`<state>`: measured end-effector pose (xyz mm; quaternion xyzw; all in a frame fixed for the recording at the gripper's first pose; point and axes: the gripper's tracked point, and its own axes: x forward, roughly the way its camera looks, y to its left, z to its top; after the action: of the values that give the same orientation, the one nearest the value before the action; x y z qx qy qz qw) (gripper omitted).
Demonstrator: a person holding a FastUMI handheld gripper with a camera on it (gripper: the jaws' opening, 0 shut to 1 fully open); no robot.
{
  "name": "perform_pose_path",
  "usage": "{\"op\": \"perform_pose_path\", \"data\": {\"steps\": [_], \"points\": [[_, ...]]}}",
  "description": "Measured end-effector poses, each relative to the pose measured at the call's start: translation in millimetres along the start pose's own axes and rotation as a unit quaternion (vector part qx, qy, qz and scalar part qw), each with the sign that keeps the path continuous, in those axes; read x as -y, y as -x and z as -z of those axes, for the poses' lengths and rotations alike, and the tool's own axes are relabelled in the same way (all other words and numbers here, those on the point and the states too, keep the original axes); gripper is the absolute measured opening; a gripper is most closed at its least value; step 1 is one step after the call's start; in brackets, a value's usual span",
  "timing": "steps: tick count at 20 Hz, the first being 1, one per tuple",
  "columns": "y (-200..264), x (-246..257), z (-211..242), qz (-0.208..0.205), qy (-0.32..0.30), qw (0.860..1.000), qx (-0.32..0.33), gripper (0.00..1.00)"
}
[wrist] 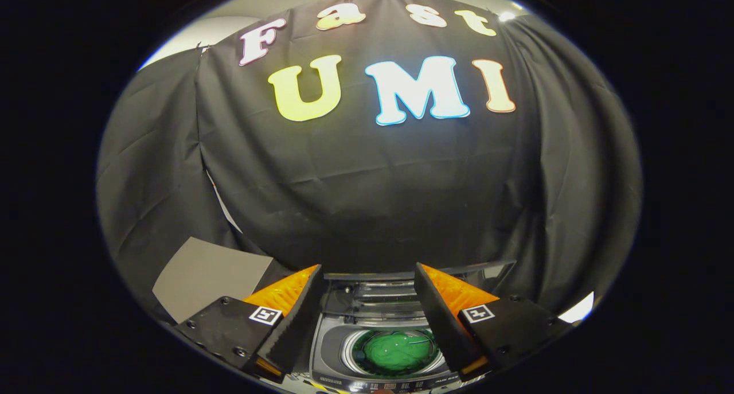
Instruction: Put the clothes into the washing machine and then close the washing machine lid.
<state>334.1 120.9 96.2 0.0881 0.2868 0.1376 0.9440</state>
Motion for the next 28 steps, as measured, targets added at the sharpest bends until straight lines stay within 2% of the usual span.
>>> {"op": "perform_pose_path", "data": {"steps": [11,21,28], "points": [[-66.7,13.9,9.9,0.014,-0.003,0.999,-0.032,0.98],[-101.0,33.7,27.0,0.033,-0.019,0.998,-0.051,0.98],[-111.7,35.9,40.0,0.044,0.007,0.997,-0.067,0.98]]}}
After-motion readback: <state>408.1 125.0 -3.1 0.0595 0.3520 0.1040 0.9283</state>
